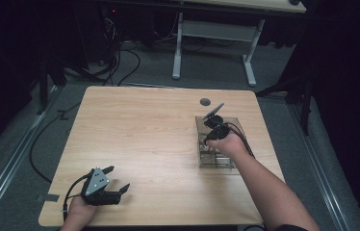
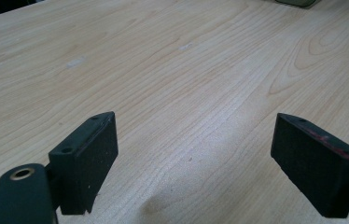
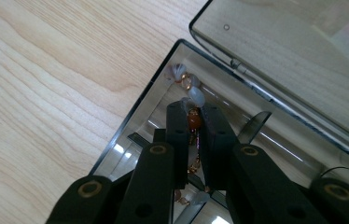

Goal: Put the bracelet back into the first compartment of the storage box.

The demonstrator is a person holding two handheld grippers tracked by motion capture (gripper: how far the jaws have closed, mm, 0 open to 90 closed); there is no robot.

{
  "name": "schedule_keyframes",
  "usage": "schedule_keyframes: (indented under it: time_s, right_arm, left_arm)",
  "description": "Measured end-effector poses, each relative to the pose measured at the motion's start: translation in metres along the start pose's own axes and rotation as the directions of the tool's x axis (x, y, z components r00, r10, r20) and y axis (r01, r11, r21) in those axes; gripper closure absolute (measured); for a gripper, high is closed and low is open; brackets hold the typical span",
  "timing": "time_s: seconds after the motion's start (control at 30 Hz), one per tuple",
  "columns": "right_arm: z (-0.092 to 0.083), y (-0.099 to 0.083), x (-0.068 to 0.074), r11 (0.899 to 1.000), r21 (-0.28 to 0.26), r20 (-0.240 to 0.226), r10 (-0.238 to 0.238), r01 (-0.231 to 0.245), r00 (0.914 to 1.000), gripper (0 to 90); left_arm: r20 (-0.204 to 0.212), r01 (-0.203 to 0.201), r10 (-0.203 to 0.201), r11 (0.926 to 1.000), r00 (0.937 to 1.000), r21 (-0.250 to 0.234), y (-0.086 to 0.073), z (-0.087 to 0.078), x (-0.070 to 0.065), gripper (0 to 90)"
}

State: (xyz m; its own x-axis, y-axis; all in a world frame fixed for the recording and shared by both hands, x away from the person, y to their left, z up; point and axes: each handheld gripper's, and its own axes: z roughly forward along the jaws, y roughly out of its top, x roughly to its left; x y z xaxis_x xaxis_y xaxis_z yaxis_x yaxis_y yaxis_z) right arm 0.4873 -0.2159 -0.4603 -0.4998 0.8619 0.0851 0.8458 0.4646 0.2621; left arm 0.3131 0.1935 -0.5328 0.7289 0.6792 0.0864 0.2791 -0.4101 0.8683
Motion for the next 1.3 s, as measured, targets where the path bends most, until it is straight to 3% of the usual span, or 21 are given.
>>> schedule_keyframes:
  time_s: [0.2, 0.33, 0.67, 0.83, 0.97, 1.17, 1.3]
  right_arm:
    - [0.006, 0.0, 0.001, 1.0, 0.007, -0.001, 0.016, -0.016, 0.9999, 83.4]
    - [0.007, 0.001, -0.001, 1.0, 0.004, 0.01, 0.002, -0.002, 1.0, 83.4]
    - [0.007, 0.001, -0.007, 1.0, 0.005, 0.045, 0.026, -0.026, 0.9987, 82.6]
    - [-0.002, -0.001, -0.005, 0.999, -0.026, 0.046, 0.021, -0.019, 0.9987, 75.1]
    - [-0.014, -0.006, -0.001, 0.999, -0.041, 0.052, 0.013, -0.011, 0.9986, 74.5]
    - [-0.021, -0.018, 0.0, 0.999, -0.044, 0.042, 0.007, -0.006, 0.9991, 76.6]
    - [-0.023, -0.027, 0.004, 0.999, -0.042, 0.039, -0.002, 0.004, 0.9992, 85.6]
  left_arm:
    - [0.0, -0.001, 0.001, 1.0, 1.0, -0.001, 0.0, 0.0, 0.0, 15.4]
    - [0.0, -0.001, 0.001, 1.0, 1.0, 0.0, 0.0, 0.0, 0.0, 15.4]
    - [0.0, 0.0, 0.0, 1.0, 1.0, 0.0, 0.0, 0.0, 0.0, 15.4]
    - [0.0, 0.0, 0.0, 1.0, 1.0, 0.0, 0.0, 0.0, 0.0, 15.4]
    - [0.0, -0.002, 0.002, 1.0, 1.0, 0.0, 0.0, 0.0, 0.0, 15.4]
    - [-0.001, -0.004, 0.004, 1.0, 1.0, 0.002, 0.0, 0.0, -0.001, 15.4]
    - [-0.002, -0.004, 0.004, 1.0, 1.0, 0.002, 0.0, 0.0, 0.0, 15.4]
